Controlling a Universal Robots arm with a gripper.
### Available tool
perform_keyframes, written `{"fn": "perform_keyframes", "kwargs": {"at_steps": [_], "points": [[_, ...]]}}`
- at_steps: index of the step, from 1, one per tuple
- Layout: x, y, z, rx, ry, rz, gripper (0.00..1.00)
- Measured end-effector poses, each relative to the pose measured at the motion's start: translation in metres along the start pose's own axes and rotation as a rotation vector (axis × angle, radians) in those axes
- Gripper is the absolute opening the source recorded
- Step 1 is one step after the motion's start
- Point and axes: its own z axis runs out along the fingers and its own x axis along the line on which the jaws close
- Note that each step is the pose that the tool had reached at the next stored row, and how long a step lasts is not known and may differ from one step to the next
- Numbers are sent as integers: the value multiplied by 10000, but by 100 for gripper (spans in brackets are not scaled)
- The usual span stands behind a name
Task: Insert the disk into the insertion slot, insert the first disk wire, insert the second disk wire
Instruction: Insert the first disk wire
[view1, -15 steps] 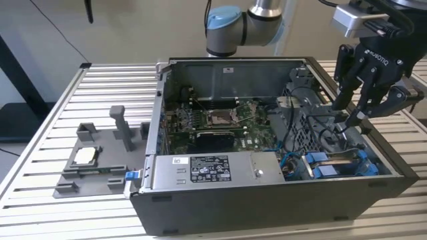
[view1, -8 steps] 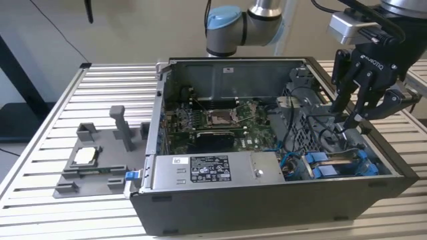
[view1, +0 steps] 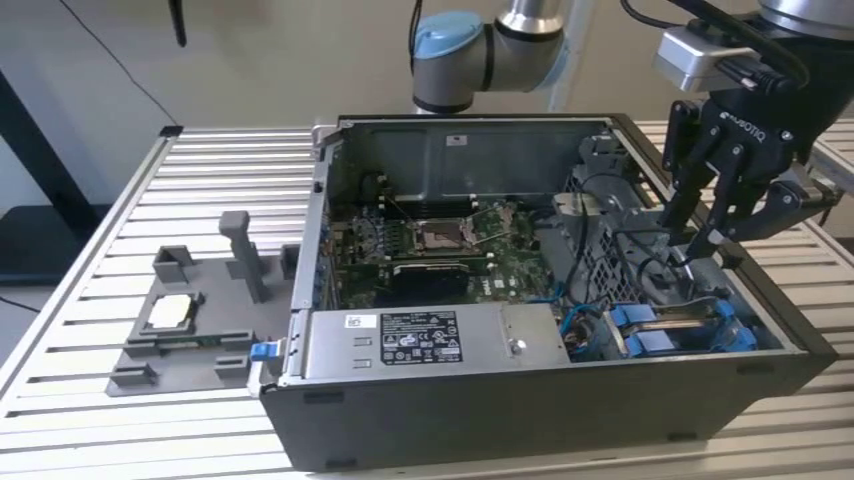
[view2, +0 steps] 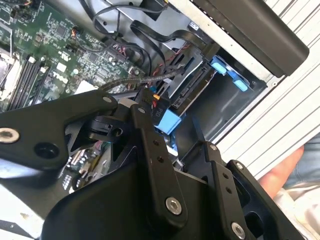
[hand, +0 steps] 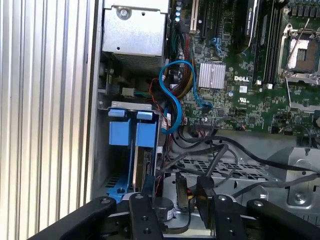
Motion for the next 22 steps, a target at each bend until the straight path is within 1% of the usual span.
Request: {"fn": "perform_keyframes", "kwargs": {"at_steps": [1,2,3,5,6,15,16,17,18,19,20,22], "points": [[0,0,0,0,-1,0,47],[0,-2,0,-17,-1,-1,47],[0,-6,-1,-105,-5,0,47],[0,-12,-1,-351,-25,3,47],[1,-14,-1,-393,-33,3,47],[1,-15,-1,-394,-35,3,47],[1,-15,-1,-383,-34,3,47],[-2,-15,0,-347,-33,-1,47],[-4,-15,-1,-274,-27,-15,47],[-4,-15,-1,-177,-22,-29,47],[-4,-15,-2,-114,-17,-40,47],[-5,-15,-6,-106,-17,-43,47]]}}
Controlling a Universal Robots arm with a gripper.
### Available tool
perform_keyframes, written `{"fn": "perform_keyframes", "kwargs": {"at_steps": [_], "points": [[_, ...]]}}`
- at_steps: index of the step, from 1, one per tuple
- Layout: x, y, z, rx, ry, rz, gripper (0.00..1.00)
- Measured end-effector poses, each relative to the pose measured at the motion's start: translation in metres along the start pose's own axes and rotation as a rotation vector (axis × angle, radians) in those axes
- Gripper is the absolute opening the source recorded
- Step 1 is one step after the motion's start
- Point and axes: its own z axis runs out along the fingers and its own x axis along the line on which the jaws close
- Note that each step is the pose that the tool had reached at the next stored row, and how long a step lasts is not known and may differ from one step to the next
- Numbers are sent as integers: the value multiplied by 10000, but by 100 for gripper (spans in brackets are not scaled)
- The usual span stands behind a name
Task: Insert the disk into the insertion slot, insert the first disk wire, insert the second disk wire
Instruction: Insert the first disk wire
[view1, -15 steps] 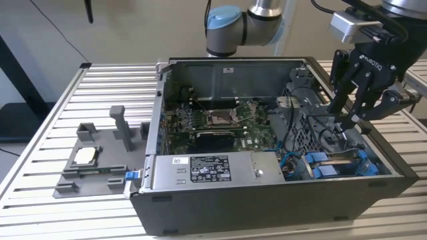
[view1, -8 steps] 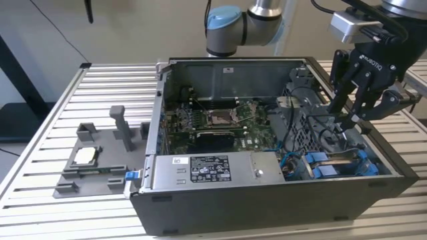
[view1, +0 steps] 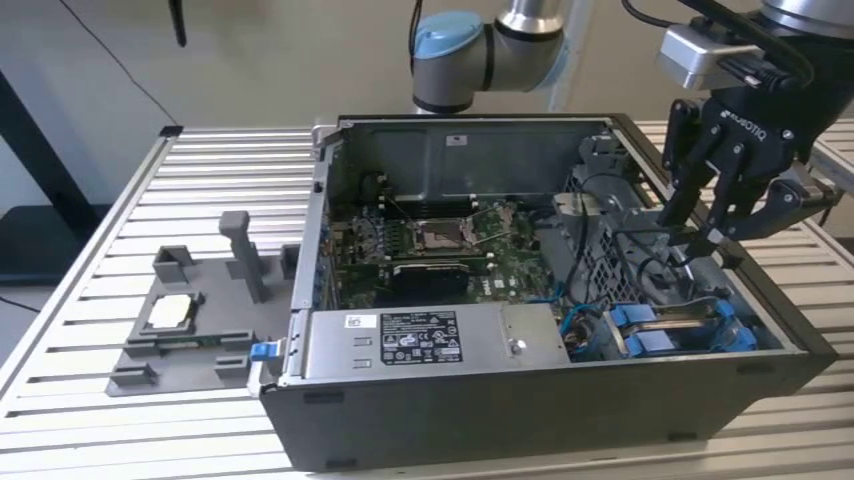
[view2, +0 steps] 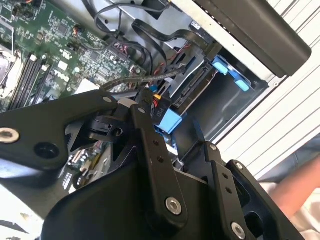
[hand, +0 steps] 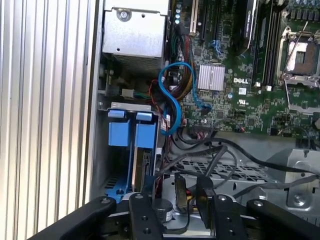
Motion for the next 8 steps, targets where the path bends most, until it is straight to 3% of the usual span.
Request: {"fn": "perform_keyframes", "kwargs": {"at_steps": [6,7,8], "points": [[-3,1,-20,3,-2,-13,45],[-3,1,-20,3,0,-13,37],[-3,1,-21,3,0,-13,37]]}}
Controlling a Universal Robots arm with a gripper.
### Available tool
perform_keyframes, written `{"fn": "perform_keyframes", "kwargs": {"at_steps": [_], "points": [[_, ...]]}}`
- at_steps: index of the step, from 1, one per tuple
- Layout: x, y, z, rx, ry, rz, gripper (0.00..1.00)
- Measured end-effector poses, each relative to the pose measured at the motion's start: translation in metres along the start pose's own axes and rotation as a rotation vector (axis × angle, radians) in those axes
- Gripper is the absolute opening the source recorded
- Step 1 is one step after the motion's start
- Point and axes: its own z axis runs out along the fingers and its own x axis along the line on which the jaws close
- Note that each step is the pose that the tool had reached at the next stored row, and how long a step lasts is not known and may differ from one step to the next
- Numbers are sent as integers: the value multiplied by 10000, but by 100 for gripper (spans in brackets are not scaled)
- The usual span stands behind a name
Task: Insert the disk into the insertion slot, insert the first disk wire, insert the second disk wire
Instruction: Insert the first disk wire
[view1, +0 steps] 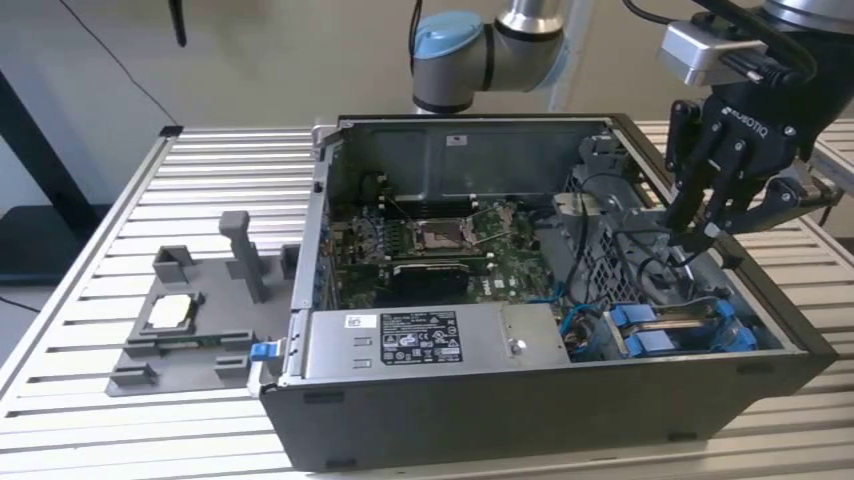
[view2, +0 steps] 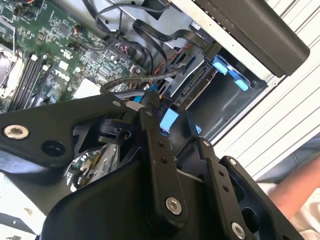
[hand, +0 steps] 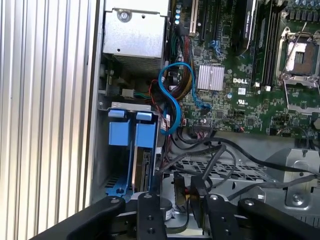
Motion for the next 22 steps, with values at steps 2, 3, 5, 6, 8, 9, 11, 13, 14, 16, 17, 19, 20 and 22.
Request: {"fn": "perform_keyframes", "kwargs": {"at_steps": [2,3,5,6,8,9,11,13,14,16,17,19,20,22], "points": [[0,0,-2,0,1,0,35],[0,0,-2,0,1,0,29],[0,0,-2,0,0,0,22],[0,0,-2,0,0,0,22],[0,0,-1,0,7,0,20],[0,0,0,-1,17,0,19],[4,0,4,-3,41,0,19],[13,1,12,-3,50,0,19],[20,1,21,-3,45,0,19],[44,3,32,-3,46,0,19],[56,4,38,-3,46,0,19],[80,5,52,-3,47,-1,19],[92,6,61,-3,45,-1,19],[113,7,77,-3,46,-1,19]]}}
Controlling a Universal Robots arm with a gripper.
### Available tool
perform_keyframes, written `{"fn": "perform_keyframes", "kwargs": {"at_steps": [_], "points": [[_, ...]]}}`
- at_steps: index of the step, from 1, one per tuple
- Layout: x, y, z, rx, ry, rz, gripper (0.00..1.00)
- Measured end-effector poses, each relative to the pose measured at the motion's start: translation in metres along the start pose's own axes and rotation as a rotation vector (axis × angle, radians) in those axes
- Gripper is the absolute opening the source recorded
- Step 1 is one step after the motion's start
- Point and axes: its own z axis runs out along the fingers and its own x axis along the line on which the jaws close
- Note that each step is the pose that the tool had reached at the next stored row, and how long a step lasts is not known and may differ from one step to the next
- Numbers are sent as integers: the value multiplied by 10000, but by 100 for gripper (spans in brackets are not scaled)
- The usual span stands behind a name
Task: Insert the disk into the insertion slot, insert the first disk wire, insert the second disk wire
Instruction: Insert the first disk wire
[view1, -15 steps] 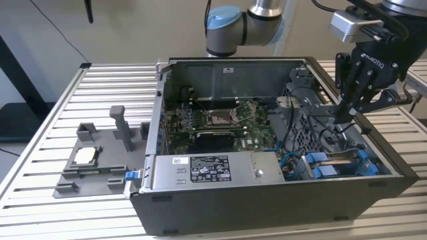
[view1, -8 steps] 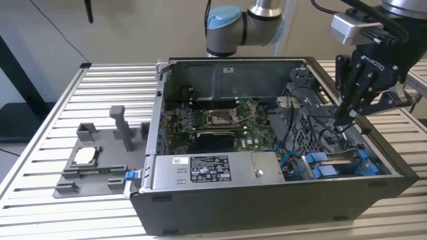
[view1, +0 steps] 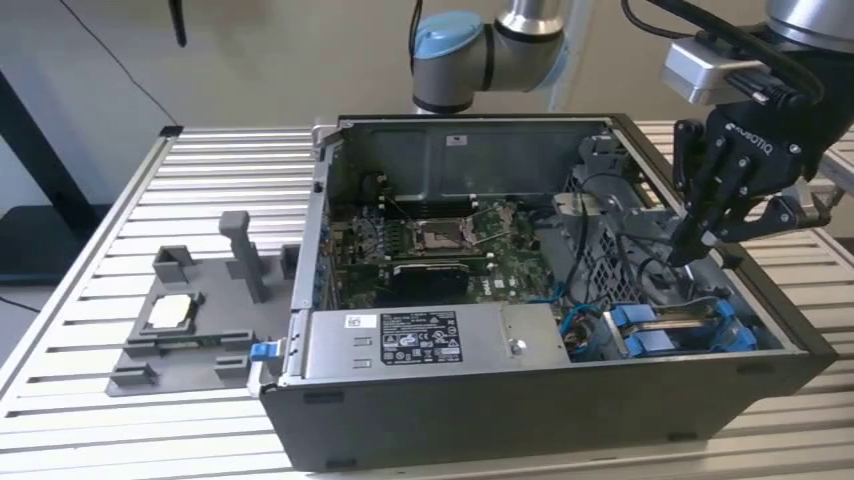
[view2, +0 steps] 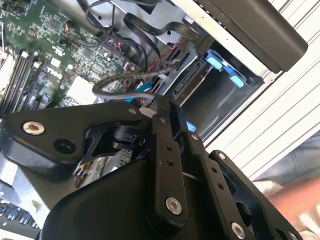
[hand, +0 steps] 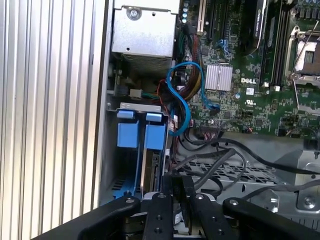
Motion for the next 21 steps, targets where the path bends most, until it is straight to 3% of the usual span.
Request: {"fn": "perform_keyframes", "kwargs": {"at_steps": [10,15,21], "points": [[24,0,36,0,3,-11,19],[50,-20,92,-1,10,-12,19],[132,-81,185,-1,5,-11,19]]}}
